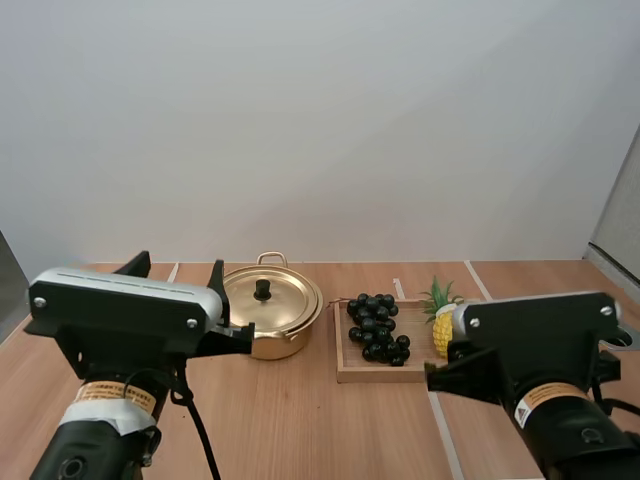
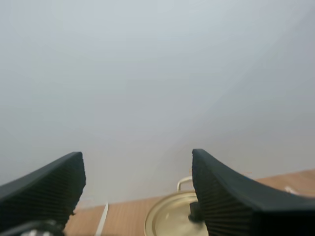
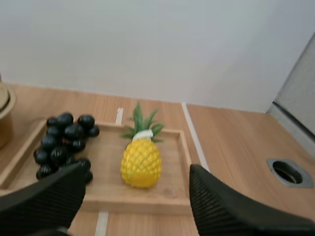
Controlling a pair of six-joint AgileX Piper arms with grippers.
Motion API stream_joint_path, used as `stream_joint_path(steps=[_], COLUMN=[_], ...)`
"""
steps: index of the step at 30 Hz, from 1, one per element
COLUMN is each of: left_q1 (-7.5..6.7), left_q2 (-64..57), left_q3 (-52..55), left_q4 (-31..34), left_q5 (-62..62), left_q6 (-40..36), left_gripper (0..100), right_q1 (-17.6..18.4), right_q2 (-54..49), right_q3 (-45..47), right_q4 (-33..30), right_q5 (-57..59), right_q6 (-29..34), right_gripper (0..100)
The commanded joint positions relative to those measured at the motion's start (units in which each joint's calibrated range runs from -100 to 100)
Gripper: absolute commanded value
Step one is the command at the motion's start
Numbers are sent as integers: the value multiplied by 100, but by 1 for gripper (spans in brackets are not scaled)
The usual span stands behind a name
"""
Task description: Open the pot, put the pineapple inside, and close it
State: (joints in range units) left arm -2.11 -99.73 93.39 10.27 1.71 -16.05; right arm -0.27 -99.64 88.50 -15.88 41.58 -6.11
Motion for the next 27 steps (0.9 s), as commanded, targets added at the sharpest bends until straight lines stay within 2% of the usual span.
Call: stream_joint_path(steps=[1, 5, 7, 11, 18, 20, 21, 23, 27], left_q1=[7, 7, 7, -8, -15, -15, -15, -15, -15], left_q2=[-27, -27, -27, 271, 2175, 2821, 3036, 3582, 4604], left_q3=[-400, -956, -1256, -2123, -3465, -3916, -4141, -4580, -5334], left_q4=[28, 28, 28, 28, -26, -76, -122, -380, -1306], left_q5=[-710, -1666, -1709, 68, 2765, 3437, 3704, 4226, 5352], left_q6=[16, 16, 16, 16, 301, 494, 581, 871, 1647], left_gripper=[100, 100, 100, 100, 100, 86, 83, 85, 92], right_q1=[-22, -22, -22, -22, -22, -22, -22, -22, -22], right_q2=[-36, -36, -36, -36, -36, -36, -36, -36, -36], right_q3=[-593, -1378, -1748, -2259, -2776, -2805, -2805, -2805, -2805], right_q4=[-34, -34, -34, -23, -33, -33, -33, -33, -23], right_q5=[-103, -128, -74, -69, 337, 615, 785, 1090, 1652], right_q6=[90, 90, 90, 90, -12, -211, -254, -355, -395], right_gripper=[100, 100, 100, 100, 100, 100, 100, 100, 100])
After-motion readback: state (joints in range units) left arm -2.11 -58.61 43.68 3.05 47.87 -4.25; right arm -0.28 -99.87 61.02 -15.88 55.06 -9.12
